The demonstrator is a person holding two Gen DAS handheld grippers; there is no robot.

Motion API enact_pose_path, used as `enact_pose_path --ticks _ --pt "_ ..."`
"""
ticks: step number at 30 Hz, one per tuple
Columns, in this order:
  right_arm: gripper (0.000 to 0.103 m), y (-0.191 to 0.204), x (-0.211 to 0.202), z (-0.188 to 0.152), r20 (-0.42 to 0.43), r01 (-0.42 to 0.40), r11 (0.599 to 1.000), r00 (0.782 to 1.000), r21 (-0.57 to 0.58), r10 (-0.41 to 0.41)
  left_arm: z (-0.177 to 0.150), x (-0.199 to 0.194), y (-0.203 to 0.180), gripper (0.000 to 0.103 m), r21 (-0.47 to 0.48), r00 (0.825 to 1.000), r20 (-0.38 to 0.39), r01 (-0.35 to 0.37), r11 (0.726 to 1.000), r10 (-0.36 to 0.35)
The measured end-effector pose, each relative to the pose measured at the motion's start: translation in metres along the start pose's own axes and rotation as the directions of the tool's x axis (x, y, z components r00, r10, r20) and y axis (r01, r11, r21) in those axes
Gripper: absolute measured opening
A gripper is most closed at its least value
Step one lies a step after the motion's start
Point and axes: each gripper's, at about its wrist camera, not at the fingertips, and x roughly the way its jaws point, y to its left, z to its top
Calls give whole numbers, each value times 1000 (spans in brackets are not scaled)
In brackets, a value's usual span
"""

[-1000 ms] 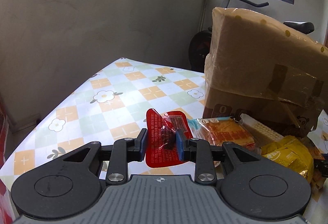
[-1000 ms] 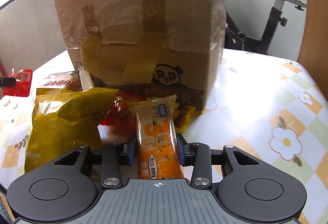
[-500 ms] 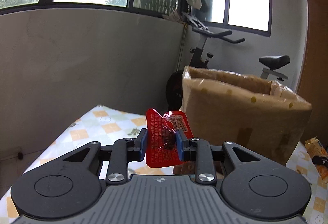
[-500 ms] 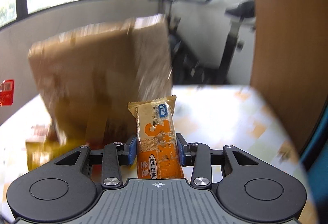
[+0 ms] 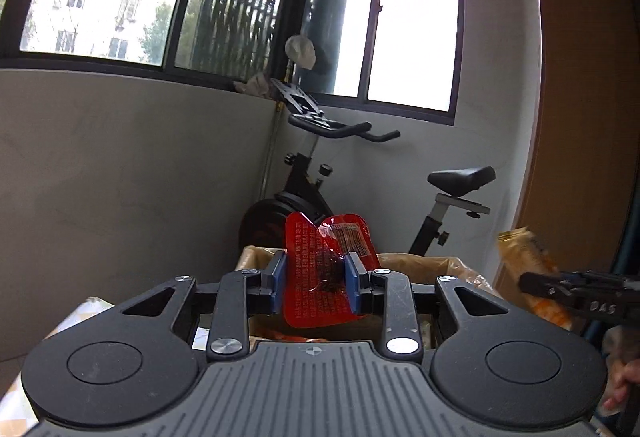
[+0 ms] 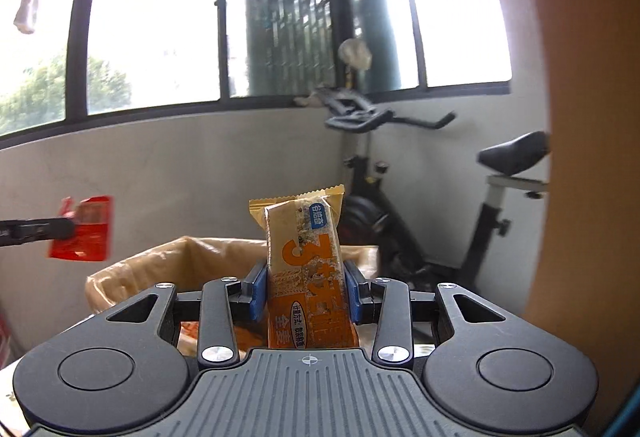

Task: Organize snacks
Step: 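Open both tools to drop the red packet and stick snack into the box, then move both open tools back to the snack pile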

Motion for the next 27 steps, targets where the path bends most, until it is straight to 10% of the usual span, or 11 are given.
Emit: enact_pose_path --ticks 11,14,27 --pt "35 31 90 -6 -200 -6 1000 980 7 7 -19 89 -9 42 33 977 -212 -3 999 10" --pt "48 31 85 -5 -191 -4 1000 982 10 6 -19 79 3 63 37 982 -188 5 999 3" --pt "53 6 26 -3 -127 24 997 992 78 -14 -3 24 34 65 56 983 -181 21 998 -10"
